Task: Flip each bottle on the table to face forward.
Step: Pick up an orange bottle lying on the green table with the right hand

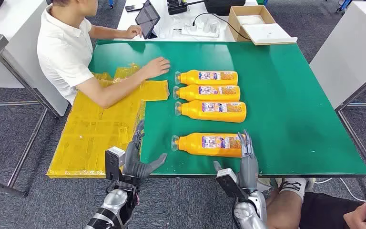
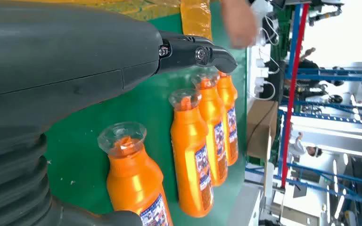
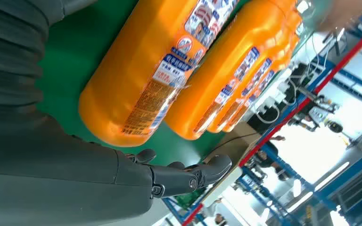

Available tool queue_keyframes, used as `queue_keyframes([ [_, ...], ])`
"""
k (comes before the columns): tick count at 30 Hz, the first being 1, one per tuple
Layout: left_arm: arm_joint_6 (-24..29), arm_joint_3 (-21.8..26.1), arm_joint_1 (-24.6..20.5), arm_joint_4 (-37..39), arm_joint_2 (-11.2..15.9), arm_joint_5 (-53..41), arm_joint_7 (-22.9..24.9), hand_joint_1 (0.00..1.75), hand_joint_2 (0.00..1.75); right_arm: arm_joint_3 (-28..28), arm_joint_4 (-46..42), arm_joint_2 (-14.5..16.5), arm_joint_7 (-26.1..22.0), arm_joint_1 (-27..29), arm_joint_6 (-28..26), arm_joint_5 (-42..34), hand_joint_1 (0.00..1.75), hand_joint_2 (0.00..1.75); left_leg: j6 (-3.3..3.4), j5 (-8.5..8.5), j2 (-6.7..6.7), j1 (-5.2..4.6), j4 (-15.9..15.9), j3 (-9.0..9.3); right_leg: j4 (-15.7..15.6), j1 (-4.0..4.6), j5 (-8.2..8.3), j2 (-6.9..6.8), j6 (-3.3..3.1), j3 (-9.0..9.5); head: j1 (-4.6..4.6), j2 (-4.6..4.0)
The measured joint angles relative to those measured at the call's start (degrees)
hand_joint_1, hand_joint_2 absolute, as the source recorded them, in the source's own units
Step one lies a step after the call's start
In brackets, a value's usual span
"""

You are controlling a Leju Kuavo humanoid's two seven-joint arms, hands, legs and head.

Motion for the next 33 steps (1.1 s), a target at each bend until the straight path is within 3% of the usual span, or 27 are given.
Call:
queue_keyframes([
  [20,1.8,0.2,0.5,0.0,0.0,-2.4,-1.3,0.00,1.75,2.7,-1.4,-2.0,4.7,0.0,5.7,3.7,0.00,1.75,0.00,0.00,-0.01,0.00,0.0,0.00,0.0,0.00,0.00,0.00,0.00,0.00,0.00,0.00],
  [21,1.8,0.2,0.5,0.0,0.0,-2.5,-1.4,0.00,1.75,3.0,-1.5,-2.1,4.9,0.0,5.7,4.0,0.00,1.31,0.00,0.00,-0.01,0.00,0.0,0.00,0.0,0.00,0.00,0.00,0.00,0.00,0.00,0.00],
  [24,2.0,0.3,0.7,0.0,0.0,-3.1,-1.6,0.00,1.75,3.6,-1.9,-2.5,5.3,0.2,5.8,4.5,0.00,1.31,0.00,0.00,-0.01,0.00,0.0,-0.01,0.0,0.00,0.00,0.00,0.00,0.00,0.00,0.00],
  [25,2.1,0.3,0.8,0.0,0.0,-3.4,-1.7,0.00,1.75,3.7,-2.1,-2.7,5.5,0.3,6.0,4.3,0.00,1.75,0.00,0.00,-0.01,0.00,0.0,-0.01,0.0,0.00,0.00,0.00,0.00,0.00,0.00,0.00],
  [29,2.5,0.3,1.5,-0.1,0.0,-4.1,-1.8,0.00,1.75,3.8,-2.5,-3.4,7.9,-0.2,9.2,3.5,0.00,1.75,0.00,0.00,0.00,-0.01,0.0,-0.01,0.0,-0.01,0.00,0.00,0.00,0.01,-0.01,0.00],
  [33,2.6,0.3,2.0,-0.1,0.0,-5.0,-1.6,0.00,1.75,4.7,-1.9,-5.0,12.3,-2.0,11.2,7.9,0.00,1.75,0.00,0.00,-0.01,-0.01,0.0,-0.01,0.0,-0.01,0.01,0.00,0.01,0.01,0.01,0.00],
])
